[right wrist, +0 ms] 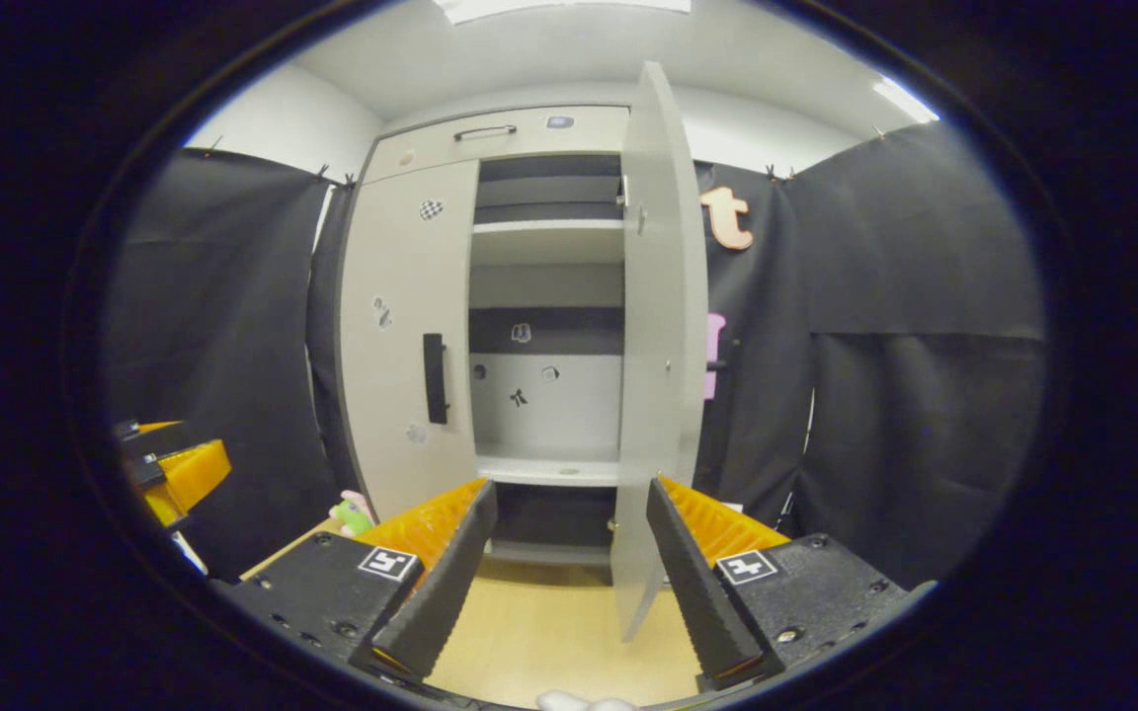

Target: Open the right door of the double-door shoe cabinet with the right hand, and open the left door with the left hand.

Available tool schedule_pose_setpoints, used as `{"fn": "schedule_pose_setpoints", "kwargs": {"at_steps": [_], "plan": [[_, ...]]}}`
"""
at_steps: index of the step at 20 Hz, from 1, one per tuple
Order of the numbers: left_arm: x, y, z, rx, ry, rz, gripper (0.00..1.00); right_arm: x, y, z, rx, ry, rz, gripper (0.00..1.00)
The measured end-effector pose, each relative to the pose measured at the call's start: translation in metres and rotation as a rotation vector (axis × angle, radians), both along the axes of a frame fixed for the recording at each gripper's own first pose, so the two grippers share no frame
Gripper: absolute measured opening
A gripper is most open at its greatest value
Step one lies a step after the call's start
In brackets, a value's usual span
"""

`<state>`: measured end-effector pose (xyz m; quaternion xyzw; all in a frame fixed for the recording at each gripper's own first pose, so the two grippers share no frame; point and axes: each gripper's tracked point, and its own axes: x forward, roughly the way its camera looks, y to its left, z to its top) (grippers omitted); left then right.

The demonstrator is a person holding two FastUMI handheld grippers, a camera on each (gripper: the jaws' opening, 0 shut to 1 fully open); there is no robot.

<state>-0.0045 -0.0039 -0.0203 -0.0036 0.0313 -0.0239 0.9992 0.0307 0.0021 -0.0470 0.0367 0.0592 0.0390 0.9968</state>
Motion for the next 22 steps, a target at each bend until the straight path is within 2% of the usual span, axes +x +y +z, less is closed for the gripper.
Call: {"fn": "schedule_pose_setpoints", "kwargs": {"at_steps": [3, 8, 13, 16, 22], "plan": [[0.003, -0.004, -0.004, -0.020, 0.017, -0.020, 0.96, -0.010, 0.018, -0.025, 0.012, 0.053, 0.023, 0.97], [0.039, -0.012, 0.005, 0.001, -0.014, -0.046, 0.96, -0.010, 0.013, -0.017, 0.019, 0.059, 0.004, 0.97], [0.119, -0.035, 0.015, 0.013, -0.051, -0.060, 0.96, -0.009, -0.003, -0.001, 0.024, 0.042, -0.041, 0.99], [0.174, -0.056, 0.013, -0.025, -0.056, -0.082, 0.96, -0.004, -0.010, 0.000, 0.026, 0.051, -0.075, 0.99], [0.272, -0.081, 0.010, -0.041, -0.063, -0.080, 0.96, 0.004, -0.018, -0.005, 0.026, 0.074, -0.126, 0.99]]}}
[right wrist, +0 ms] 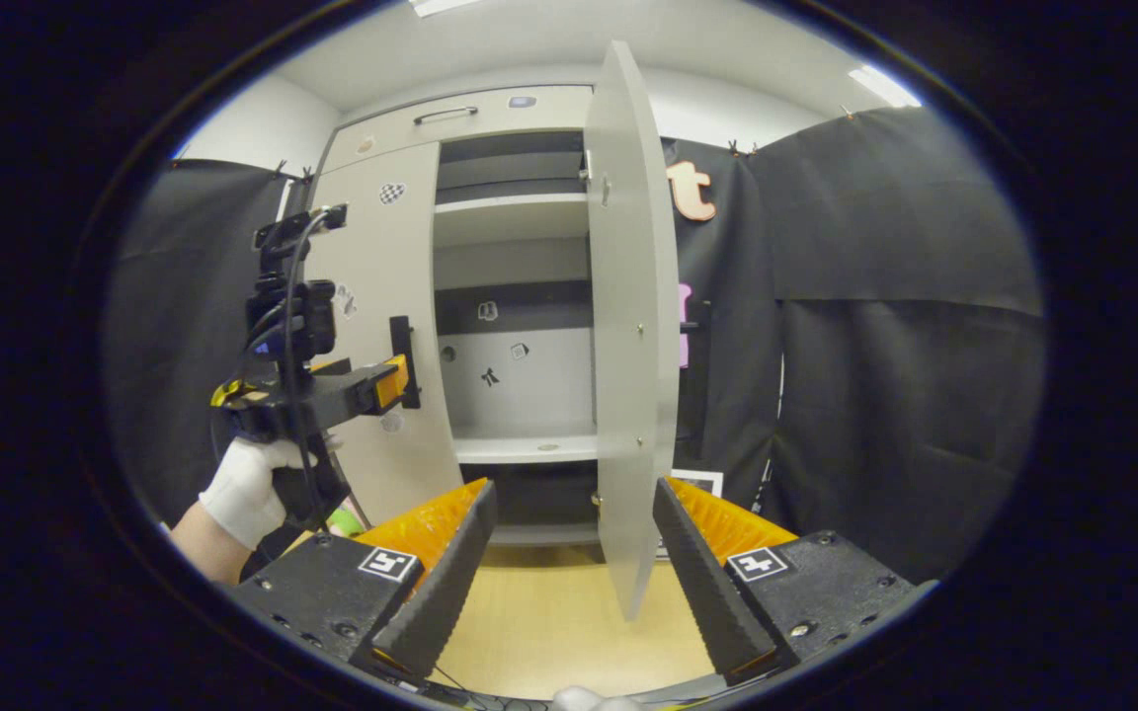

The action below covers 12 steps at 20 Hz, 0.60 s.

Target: Open the right door of the double-door shoe cabinet with the right hand, and open the left door with the left hand.

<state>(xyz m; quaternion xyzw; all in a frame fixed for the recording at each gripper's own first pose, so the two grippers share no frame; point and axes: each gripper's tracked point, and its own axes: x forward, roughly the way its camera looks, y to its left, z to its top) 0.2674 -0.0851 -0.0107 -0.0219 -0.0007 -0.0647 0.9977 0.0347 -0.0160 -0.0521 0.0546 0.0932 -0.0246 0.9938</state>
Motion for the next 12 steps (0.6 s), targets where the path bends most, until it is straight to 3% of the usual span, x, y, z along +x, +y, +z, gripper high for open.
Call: {"fn": "schedule_pose_setpoints", "kwargs": {"at_steps": [6, 8, 9, 10, 11, 12], "plan": [[0.045, -0.012, -0.011, -0.045, 0.034, 0.005, 0.96, 0.006, -0.001, -0.008, -0.010, 0.032, -0.010, 0.99], [0.050, -0.017, -0.014, -0.046, 0.038, -0.003, 0.83, 0.009, -0.003, -0.008, -0.010, 0.034, -0.010, 0.99], [0.043, -0.014, -0.014, -0.042, 0.034, 0.008, 0.69, 0.010, -0.004, -0.008, -0.010, 0.035, -0.011, 0.99], [0.051, -0.017, -0.013, -0.037, 0.023, 0.005, 0.71, 0.010, -0.004, -0.007, -0.008, 0.035, -0.004, 0.99], [0.049, -0.020, -0.013, -0.020, 0.022, -0.007, 0.52, 0.011, -0.004, -0.007, -0.006, 0.035, -0.002, 0.99], [0.049, -0.022, -0.012, 0.003, 0.016, -0.011, 0.45, 0.013, -0.003, -0.005, -0.003, 0.031, 0.002, 0.99]]}}
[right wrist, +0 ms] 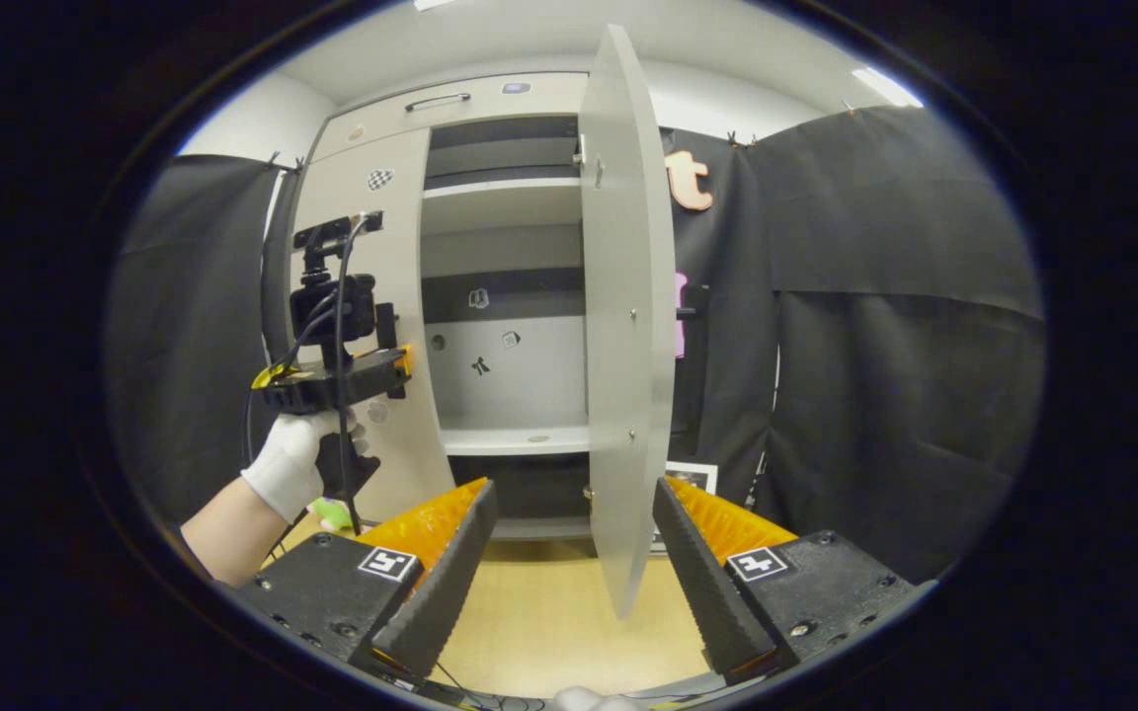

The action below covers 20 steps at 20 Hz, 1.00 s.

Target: Open the right door of the double-door shoe cabinet with the right hand, and open the left door with the left hand.

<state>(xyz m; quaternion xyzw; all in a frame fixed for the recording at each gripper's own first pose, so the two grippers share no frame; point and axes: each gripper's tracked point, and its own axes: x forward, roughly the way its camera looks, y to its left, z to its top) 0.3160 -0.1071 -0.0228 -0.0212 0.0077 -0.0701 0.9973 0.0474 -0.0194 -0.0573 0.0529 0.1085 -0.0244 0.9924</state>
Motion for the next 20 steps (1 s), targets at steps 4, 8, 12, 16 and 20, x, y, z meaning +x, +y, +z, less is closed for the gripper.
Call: {"fn": "schedule_pose_setpoints", "kwargs": {"at_steps": [4, 8, 12, 16, 20], "plan": [[0.003, 0.002, 0.000, -0.020, -0.001, 0.012, 0.23, 0.002, 0.009, 0.004, -0.002, -0.015, 0.028, 0.99], [0.001, 0.002, -0.002, -0.022, 0.009, 0.009, 0.07, -0.002, 0.016, -0.003, 0.015, -0.004, 0.057, 0.99], [-0.007, 0.003, 0.001, -0.028, 0.008, -0.012, 0.04, -0.010, 0.018, -0.006, 0.021, 0.001, 0.065, 0.99], [-0.022, 0.004, 0.003, -0.033, 0.010, -0.039, 0.04, -0.022, 0.018, -0.003, 0.019, -0.011, 0.070, 0.99], [-0.040, 0.010, 0.004, -0.042, 0.013, -0.059, 0.04, -0.033, 0.024, -0.007, 0.027, -0.002, 0.090, 0.99]]}}
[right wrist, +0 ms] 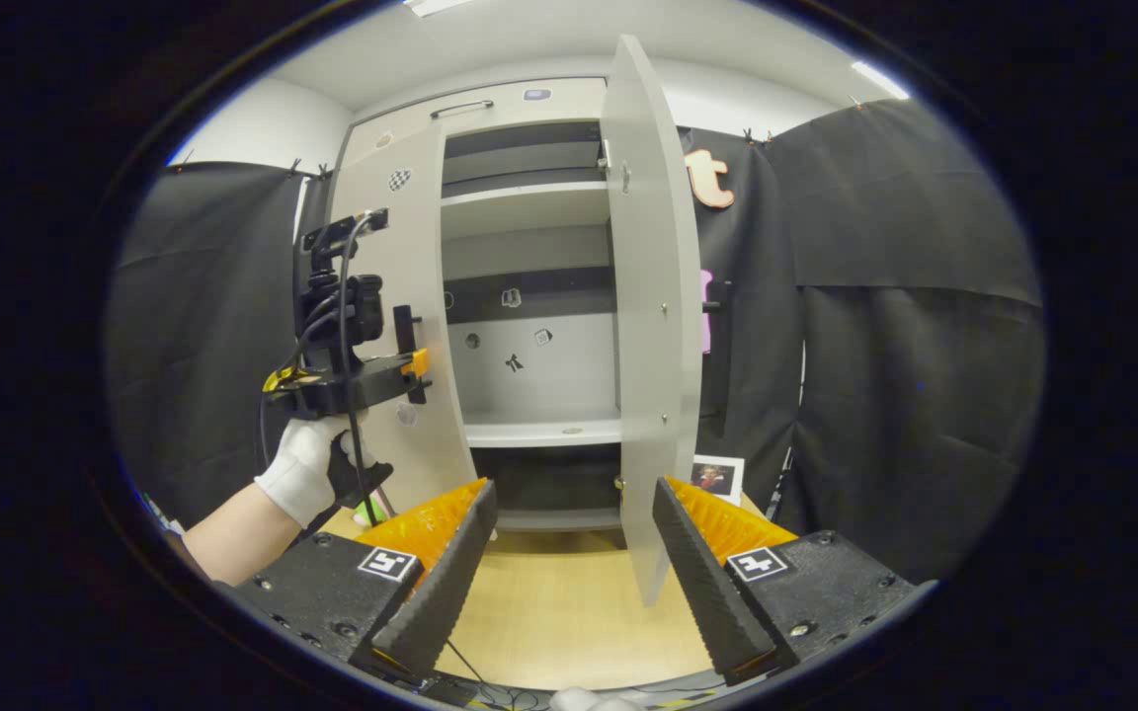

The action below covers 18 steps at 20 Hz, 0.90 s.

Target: Open the right door of the double-door shoe cabinet with the right hand, and open the left door with the left hand.

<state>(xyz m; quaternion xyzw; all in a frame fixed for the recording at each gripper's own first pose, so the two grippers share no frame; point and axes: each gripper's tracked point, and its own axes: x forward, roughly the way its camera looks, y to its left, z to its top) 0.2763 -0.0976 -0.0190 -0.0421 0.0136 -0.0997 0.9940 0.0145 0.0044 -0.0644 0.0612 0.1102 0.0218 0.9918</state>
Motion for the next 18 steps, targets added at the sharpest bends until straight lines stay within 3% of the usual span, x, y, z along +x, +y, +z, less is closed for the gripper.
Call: {"fn": "schedule_pose_setpoints", "kwargs": {"at_steps": [7, 11, 18], "plan": [[-0.054, 0.036, 0.000, 0.003, 0.000, -0.004, 0.03, -0.022, 0.014, -0.008, -0.012, 0.005, 0.050, 0.99], [-0.076, 0.054, 0.000, -0.056, 0.010, -0.027, 0.03, -0.029, 0.021, -0.010, -0.010, 0.010, 0.070, 0.99], [-0.101, 0.089, -0.001, -0.019, 0.000, 0.002, 0.03, -0.034, 0.036, -0.011, -0.016, 0.017, 0.101, 0.99]]}}
